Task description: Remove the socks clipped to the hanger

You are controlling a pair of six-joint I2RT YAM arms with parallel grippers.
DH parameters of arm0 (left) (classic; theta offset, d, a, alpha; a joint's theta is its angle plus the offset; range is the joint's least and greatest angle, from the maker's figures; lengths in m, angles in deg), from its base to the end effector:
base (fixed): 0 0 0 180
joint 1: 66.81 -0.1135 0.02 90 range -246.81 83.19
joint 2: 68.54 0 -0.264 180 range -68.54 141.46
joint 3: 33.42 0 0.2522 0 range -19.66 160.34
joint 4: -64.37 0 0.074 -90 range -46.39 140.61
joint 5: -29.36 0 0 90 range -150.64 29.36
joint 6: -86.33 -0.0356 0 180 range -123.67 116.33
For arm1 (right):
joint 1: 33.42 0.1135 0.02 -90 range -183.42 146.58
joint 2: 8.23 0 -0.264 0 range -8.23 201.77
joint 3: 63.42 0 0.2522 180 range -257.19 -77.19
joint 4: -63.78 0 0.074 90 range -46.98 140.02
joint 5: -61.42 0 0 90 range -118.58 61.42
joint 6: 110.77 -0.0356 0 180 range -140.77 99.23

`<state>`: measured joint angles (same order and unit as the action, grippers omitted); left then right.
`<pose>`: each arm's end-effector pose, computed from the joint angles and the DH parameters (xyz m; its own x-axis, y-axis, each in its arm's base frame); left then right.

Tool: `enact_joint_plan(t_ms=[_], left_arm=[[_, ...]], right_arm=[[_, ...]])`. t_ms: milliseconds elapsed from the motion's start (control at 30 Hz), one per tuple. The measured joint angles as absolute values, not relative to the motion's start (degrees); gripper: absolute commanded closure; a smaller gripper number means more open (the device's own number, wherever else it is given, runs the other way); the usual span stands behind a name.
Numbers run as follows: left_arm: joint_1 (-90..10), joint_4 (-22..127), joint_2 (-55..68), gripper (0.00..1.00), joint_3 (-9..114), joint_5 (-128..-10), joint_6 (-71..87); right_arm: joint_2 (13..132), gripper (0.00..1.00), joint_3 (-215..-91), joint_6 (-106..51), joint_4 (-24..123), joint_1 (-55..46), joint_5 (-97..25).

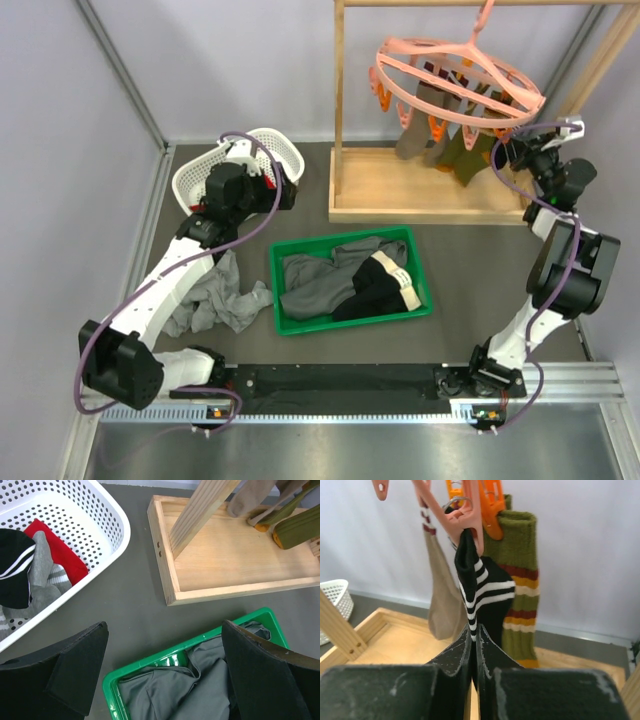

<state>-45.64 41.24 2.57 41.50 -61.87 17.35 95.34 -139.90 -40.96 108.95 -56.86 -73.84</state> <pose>0.2698 -0.1053 0.3438 -0.4243 -0.2203 -0.8783 0.2440 0.9063 -0.3451 0.3776 -0.1362 0.2860 0.1501 0.1997 -0.9683 -0.4169 0.9008 0.1212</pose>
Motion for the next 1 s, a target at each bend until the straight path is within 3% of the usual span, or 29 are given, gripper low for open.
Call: enact_joint_plan(t_ms=[300,633,1000], left_arm=[[-45.6,42.0,1.0,0.01,40.3,-62.8,17.4],[-44.5,43.0,-2.3,0.01,39.9,-64.3,17.6],[-40.0,48.7,-5.7,0.01,38.0,-69.6,20.5]], right_arm=[[79.3,1.00,-128.5,-44.0,105.3,-53.3,-71.2],[57.2,1.00,-127.6,-39.9,77.7,-40.5,-57.8],[44.6,1.00,-124.8,-38.1,66.5,-26.7,-51.6]])
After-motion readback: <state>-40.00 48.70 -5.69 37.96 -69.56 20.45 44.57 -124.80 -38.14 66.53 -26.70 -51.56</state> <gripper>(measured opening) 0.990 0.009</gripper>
